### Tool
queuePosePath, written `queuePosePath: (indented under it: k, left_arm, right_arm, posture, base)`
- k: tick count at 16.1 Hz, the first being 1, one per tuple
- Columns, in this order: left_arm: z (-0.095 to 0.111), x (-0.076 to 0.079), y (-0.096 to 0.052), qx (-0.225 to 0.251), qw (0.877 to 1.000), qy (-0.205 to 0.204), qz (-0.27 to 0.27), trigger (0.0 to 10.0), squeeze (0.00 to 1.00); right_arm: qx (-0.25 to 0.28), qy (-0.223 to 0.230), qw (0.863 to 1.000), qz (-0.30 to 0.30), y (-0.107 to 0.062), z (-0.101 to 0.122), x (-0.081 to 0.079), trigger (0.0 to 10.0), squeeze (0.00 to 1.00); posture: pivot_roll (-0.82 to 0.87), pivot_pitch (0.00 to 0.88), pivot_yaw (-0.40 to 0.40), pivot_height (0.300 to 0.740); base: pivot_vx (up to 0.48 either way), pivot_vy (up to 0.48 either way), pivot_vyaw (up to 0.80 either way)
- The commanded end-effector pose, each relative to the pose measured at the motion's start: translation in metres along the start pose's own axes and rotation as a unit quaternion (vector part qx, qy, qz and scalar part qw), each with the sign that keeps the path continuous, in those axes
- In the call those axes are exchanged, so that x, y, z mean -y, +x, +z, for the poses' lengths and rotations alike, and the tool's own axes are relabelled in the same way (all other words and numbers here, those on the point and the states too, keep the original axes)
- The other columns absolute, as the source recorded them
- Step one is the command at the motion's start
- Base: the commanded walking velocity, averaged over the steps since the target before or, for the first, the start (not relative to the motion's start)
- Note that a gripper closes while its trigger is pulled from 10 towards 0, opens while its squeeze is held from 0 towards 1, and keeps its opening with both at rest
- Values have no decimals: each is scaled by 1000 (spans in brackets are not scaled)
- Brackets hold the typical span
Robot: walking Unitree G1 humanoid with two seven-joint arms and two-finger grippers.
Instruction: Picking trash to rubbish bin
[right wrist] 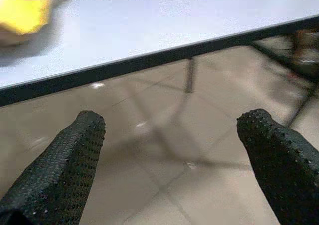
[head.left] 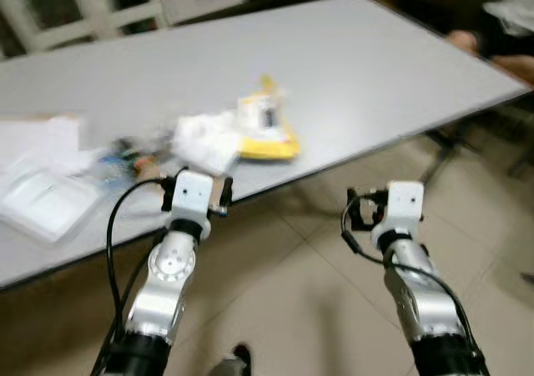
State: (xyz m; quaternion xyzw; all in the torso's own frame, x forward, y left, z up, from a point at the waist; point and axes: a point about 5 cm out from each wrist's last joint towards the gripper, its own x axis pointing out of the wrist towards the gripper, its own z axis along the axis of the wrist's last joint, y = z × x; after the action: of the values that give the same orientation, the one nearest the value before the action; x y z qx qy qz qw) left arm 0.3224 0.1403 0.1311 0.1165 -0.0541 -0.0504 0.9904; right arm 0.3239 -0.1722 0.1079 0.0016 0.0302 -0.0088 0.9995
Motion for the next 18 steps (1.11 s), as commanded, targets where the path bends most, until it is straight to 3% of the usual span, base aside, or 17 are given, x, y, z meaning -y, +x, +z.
queuePosePath:
  k: [1,5,11,18]
  left_arm:
    - [-1,0,-2,-3,1000,1,-3,10000,0]
    - [-1,1,-3,-2,1000,1,-4,10000,0]
    - [0,1,-3,0,1000,7,-3,10000,0]
    - [-1,0,-2,-1,1000,11,-1,10000,0]
  right_arm:
    - [7,0,1000,4,-1,3,-1,10000,0]
    - [6,3,1000,2,-2,2,0,10000,0]
    - [0,10,1000,0,-2,1,0,10000,0]
    - [-1,8,1000,7,-1,0,-2,10000,0]
  posture:
    - [-18,170,29,740]
    - [-17,172,31,740]
    - [-17,170,32,740]
    - [-20,163,32,740]
  base:
    - [0,0,800]
    - [0,0,770]
    - [0,0,0]
    - [0,-354,0]
